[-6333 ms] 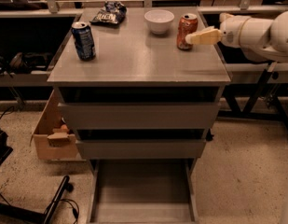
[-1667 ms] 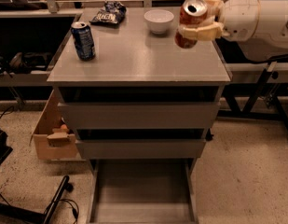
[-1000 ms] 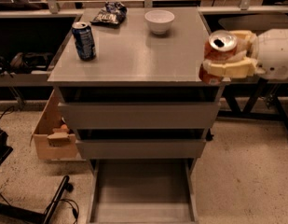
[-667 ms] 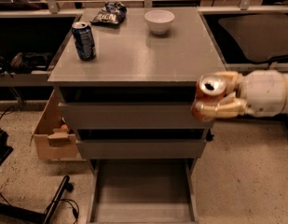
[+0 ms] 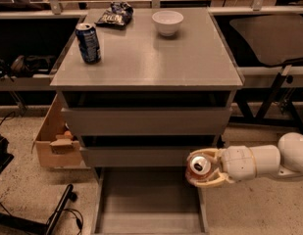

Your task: Place coke can into bottom drawer

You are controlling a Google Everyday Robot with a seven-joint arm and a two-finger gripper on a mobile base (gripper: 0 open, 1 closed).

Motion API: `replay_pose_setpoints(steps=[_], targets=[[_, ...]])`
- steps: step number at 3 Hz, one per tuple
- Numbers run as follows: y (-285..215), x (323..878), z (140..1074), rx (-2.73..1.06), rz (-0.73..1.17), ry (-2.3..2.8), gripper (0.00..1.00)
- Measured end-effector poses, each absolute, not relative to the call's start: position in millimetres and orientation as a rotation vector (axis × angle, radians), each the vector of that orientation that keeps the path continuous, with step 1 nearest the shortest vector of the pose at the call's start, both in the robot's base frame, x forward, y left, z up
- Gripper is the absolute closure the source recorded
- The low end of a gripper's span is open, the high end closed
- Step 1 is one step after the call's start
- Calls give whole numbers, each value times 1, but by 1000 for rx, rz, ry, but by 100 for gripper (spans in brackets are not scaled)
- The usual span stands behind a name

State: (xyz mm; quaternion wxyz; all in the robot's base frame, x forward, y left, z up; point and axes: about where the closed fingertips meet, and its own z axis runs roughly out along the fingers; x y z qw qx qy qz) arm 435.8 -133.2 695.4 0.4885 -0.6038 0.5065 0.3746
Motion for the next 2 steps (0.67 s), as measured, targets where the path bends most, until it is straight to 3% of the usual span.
replay_pose_setpoints(steps=[1, 2], targets=[[-144, 442, 623, -1462, 938, 1242, 100], [-129, 441, 608, -1465, 959, 1249, 100]])
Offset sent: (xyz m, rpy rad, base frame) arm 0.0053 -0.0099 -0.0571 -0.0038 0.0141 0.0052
